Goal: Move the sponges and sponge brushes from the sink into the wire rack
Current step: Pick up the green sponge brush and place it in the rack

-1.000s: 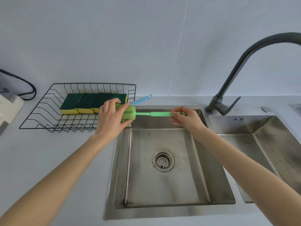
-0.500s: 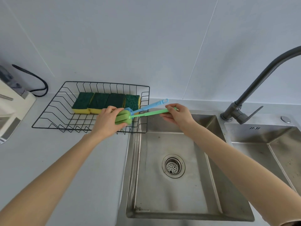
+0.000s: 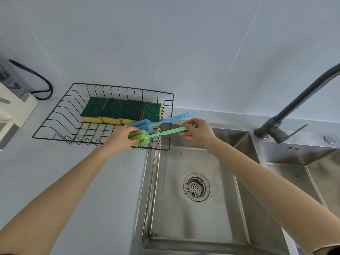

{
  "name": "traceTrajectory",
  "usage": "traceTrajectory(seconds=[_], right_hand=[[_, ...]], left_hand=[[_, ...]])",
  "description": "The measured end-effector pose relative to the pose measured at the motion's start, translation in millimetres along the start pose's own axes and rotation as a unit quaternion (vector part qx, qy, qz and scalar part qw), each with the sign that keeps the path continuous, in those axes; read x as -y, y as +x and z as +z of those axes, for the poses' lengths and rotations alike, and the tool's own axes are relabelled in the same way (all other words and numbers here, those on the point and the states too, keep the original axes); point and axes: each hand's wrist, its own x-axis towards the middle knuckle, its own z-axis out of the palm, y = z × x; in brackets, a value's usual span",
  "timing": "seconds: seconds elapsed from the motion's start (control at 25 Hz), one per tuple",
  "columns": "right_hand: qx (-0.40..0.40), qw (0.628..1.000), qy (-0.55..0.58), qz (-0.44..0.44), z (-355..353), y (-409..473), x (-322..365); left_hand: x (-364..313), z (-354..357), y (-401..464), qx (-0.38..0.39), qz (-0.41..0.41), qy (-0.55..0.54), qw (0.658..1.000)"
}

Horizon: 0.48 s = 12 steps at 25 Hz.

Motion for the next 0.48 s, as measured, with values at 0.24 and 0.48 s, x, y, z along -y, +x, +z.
traceTrajectory(seconds=[0.24,0.48], right_hand=[[-0.006,0.998,-0.058,0.001,-0.1,3.5,-6.8],[-0.029,0.957,-0.263,-0.117,-3.6,-3.5,-4.4]], left_hand=[[-1.9,5.4,8.9,0.010,-0.022,0.006,1.000],[-1.4,-0.6,12.5,0.086,-0.021,0.023,0.996]])
